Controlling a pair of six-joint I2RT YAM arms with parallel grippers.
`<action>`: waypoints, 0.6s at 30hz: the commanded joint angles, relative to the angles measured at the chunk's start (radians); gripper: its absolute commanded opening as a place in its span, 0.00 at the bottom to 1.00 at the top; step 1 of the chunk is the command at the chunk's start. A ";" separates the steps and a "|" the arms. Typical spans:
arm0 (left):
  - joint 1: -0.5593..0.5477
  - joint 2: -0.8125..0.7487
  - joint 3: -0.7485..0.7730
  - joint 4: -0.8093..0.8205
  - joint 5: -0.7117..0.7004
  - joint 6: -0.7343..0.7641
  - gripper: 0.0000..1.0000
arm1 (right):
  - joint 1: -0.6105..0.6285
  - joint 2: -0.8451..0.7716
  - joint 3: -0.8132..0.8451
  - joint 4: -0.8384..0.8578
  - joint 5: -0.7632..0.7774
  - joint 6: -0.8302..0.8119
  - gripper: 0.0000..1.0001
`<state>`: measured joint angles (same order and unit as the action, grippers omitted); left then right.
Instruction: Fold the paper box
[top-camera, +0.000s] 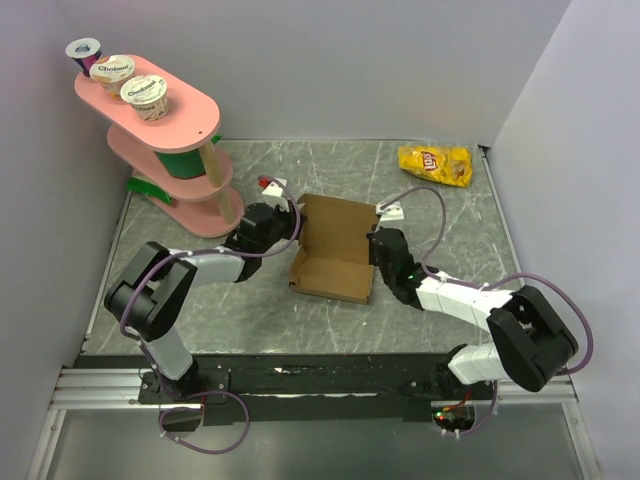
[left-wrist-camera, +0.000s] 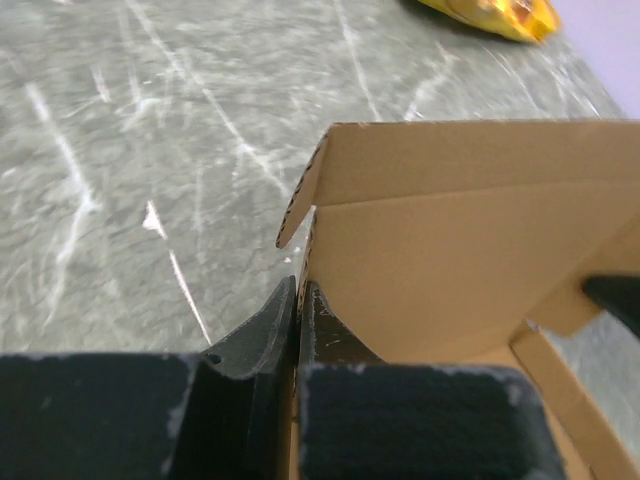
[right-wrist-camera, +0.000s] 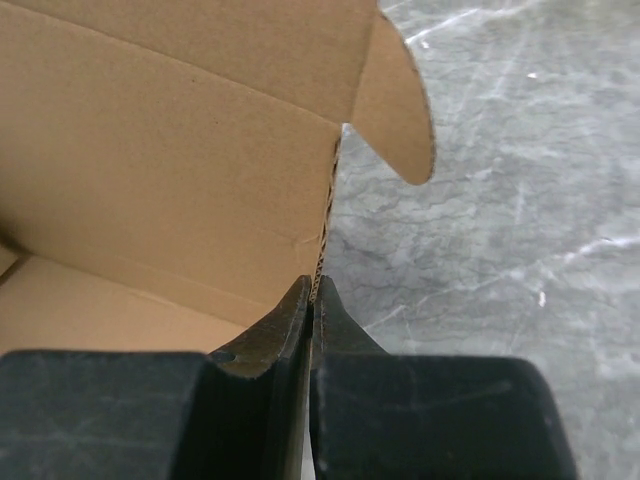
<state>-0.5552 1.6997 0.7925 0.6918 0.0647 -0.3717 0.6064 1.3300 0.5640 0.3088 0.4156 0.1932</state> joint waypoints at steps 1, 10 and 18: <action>-0.074 -0.035 0.008 -0.020 -0.111 -0.110 0.03 | 0.101 0.040 0.085 -0.006 0.149 0.058 0.00; -0.166 -0.043 -0.039 0.005 -0.275 -0.176 0.02 | 0.144 0.055 0.097 -0.097 0.291 0.267 0.00; -0.219 -0.049 -0.107 0.057 -0.370 -0.225 0.01 | 0.185 0.031 0.031 -0.085 0.342 0.410 0.00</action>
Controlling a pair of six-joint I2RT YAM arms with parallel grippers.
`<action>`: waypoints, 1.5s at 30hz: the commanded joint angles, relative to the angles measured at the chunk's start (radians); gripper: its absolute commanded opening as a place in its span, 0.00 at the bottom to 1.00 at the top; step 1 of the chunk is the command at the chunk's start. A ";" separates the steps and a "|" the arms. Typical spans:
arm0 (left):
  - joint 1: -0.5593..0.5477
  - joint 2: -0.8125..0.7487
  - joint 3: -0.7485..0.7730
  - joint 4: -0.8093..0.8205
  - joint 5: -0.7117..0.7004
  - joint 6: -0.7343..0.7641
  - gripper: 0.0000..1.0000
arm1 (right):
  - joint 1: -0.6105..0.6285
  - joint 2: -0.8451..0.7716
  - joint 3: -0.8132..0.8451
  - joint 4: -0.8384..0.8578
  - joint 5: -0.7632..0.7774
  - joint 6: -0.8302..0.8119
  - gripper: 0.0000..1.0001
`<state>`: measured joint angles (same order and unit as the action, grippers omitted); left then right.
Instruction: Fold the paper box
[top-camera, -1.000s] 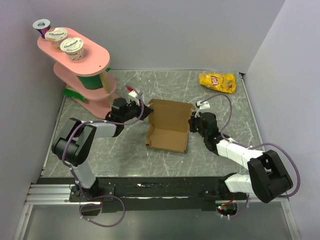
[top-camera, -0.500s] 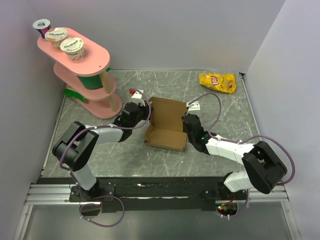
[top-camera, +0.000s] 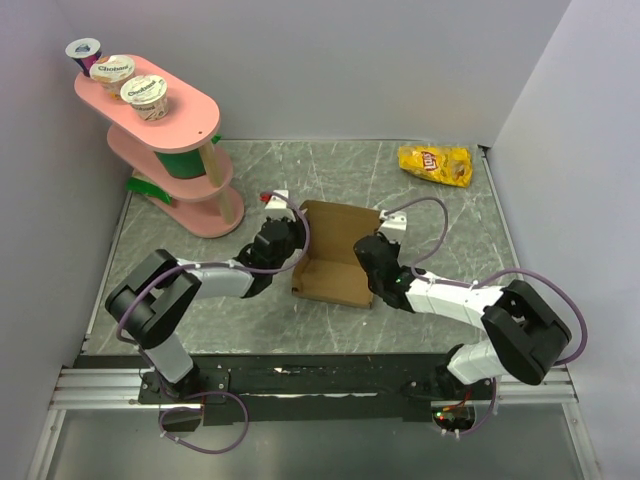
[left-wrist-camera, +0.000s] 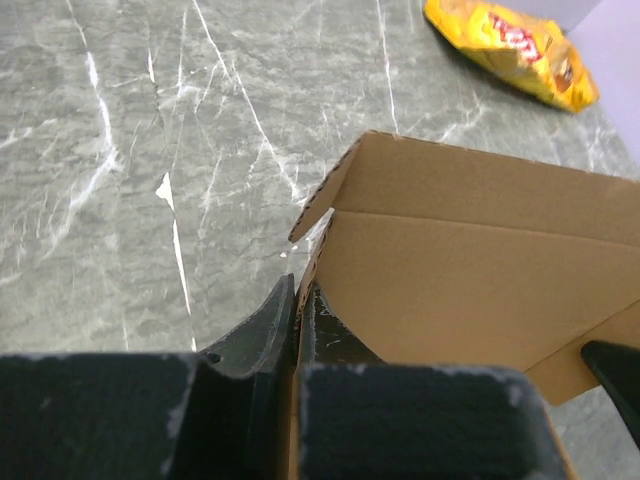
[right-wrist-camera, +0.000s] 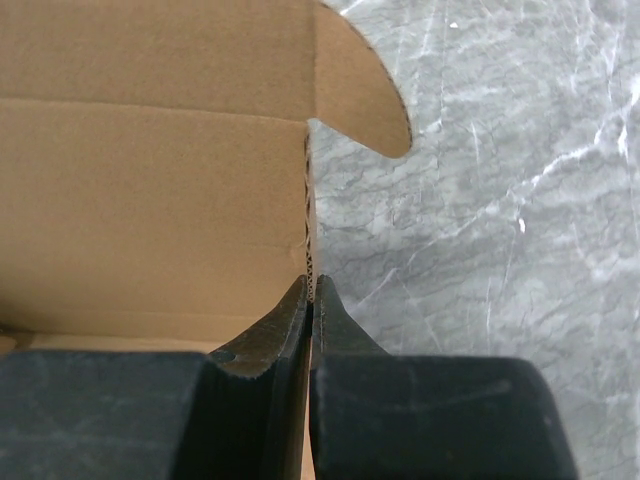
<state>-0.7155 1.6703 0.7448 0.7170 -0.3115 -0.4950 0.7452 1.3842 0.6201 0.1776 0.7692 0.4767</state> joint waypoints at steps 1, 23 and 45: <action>-0.074 -0.021 -0.068 0.039 -0.012 -0.106 0.01 | 0.051 -0.027 -0.036 0.049 -0.004 0.138 0.00; -0.229 -0.053 -0.196 0.131 -0.259 -0.093 0.01 | 0.204 -0.091 -0.060 -0.121 0.183 0.366 0.00; -0.229 -0.194 -0.389 0.454 0.073 0.424 0.01 | 0.046 -0.680 0.021 -0.408 -0.465 0.102 0.99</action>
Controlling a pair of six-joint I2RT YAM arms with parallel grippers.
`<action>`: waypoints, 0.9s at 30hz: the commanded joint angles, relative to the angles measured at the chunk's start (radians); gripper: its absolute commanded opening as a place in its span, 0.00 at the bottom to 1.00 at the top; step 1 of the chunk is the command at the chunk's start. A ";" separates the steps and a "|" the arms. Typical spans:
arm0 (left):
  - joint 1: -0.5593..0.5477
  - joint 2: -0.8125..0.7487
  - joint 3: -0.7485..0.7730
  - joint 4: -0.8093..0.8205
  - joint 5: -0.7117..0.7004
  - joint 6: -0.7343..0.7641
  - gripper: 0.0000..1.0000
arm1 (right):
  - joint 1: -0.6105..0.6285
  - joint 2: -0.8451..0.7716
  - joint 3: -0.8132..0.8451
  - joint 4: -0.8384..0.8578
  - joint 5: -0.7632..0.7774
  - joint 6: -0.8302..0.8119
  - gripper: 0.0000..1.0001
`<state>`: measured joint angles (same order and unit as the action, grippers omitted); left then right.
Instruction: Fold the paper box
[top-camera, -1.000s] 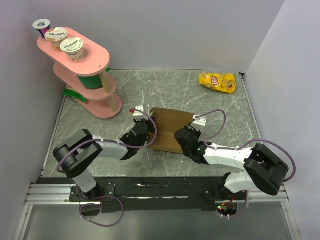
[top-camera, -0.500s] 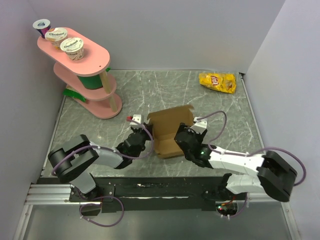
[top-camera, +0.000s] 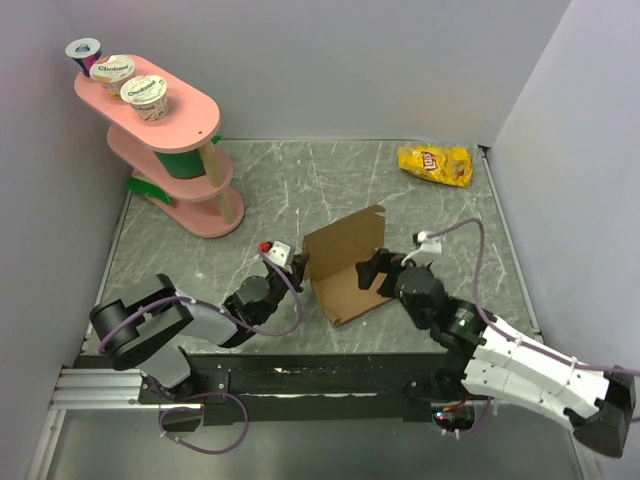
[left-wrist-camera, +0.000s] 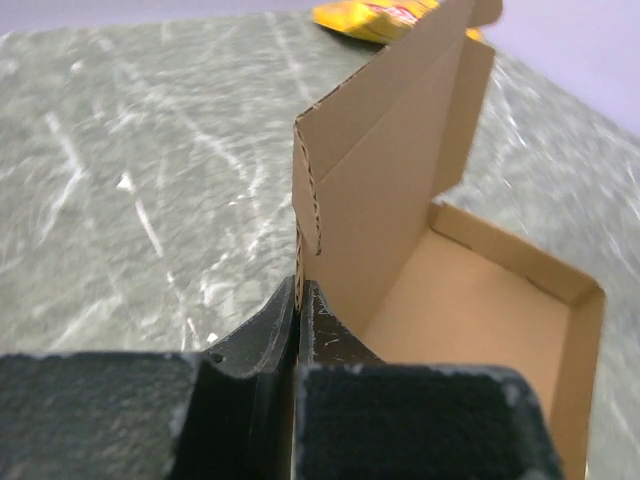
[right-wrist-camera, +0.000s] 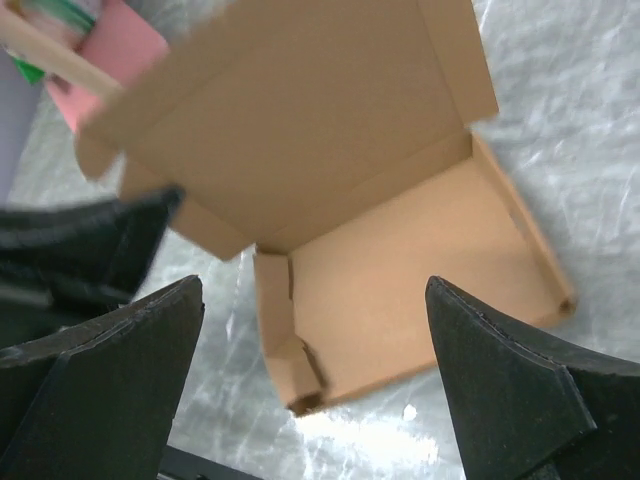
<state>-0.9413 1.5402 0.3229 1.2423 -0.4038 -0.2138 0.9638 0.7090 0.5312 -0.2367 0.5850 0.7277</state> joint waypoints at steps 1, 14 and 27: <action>-0.002 -0.078 0.053 -0.110 0.193 0.158 0.01 | -0.207 0.010 0.153 0.026 -0.347 -0.266 1.00; 0.072 -0.236 0.096 -0.408 0.339 0.267 0.01 | -0.550 0.264 0.367 0.130 -0.755 0.059 0.93; 0.064 -0.192 0.099 -0.380 0.333 0.301 0.01 | -0.393 0.291 0.171 0.316 -0.473 0.478 0.98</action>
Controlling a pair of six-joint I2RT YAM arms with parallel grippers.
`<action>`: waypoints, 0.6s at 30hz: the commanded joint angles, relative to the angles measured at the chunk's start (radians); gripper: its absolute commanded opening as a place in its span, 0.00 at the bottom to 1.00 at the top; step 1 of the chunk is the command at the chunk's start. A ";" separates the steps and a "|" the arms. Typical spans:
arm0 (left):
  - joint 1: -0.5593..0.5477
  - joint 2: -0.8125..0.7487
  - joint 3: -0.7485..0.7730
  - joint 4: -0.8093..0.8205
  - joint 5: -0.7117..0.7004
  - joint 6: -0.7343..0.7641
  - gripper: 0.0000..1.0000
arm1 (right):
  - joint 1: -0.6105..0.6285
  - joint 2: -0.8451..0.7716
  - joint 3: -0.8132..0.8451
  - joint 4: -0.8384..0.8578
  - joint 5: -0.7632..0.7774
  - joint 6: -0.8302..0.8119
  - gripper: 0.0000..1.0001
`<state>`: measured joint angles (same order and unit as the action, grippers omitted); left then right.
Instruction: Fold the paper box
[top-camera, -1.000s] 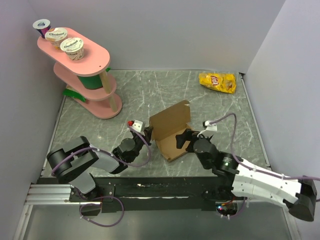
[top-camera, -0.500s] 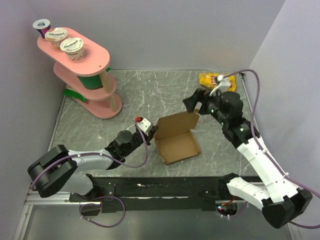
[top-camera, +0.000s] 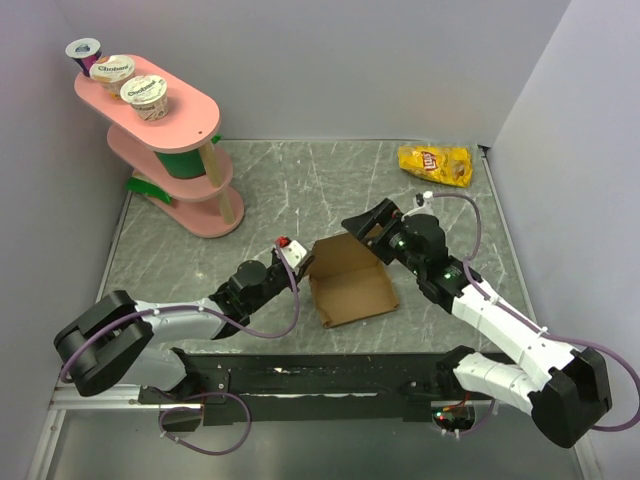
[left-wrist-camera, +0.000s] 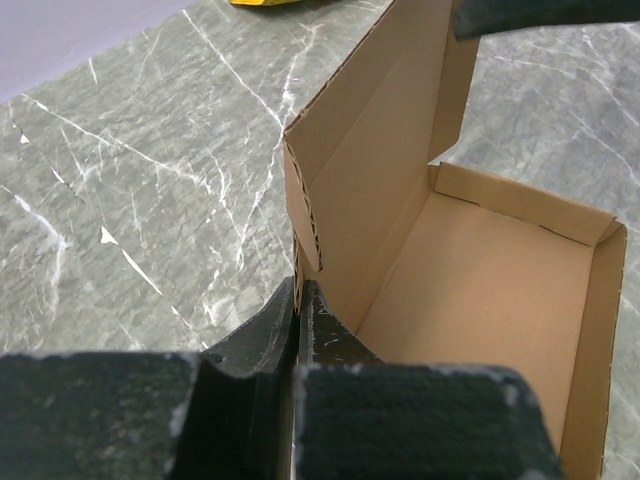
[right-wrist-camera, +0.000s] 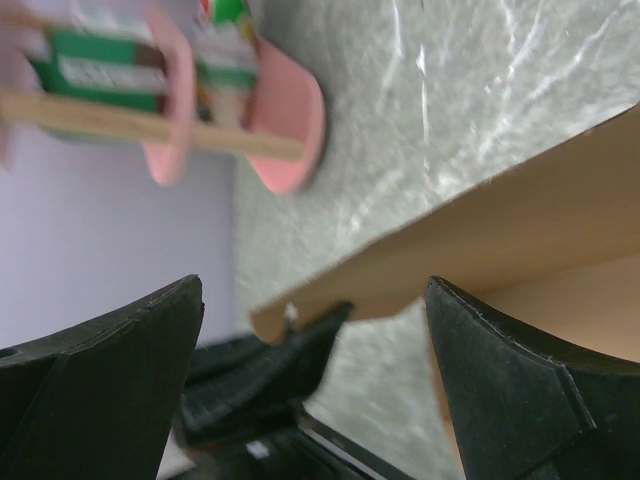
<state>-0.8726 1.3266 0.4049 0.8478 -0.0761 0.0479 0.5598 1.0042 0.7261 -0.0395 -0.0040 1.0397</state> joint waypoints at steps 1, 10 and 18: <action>-0.008 0.023 0.015 0.025 0.006 0.041 0.01 | 0.012 0.011 -0.025 0.122 0.125 0.175 0.98; -0.032 0.049 0.025 0.036 -0.048 0.064 0.01 | 0.012 0.123 -0.010 0.109 0.131 0.240 0.95; -0.074 0.065 0.034 0.034 -0.099 0.104 0.01 | 0.011 0.198 -0.010 0.104 0.121 0.252 0.87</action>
<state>-0.9218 1.3754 0.4080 0.8761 -0.1459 0.0967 0.5652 1.1702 0.7094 0.0479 0.1062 1.2743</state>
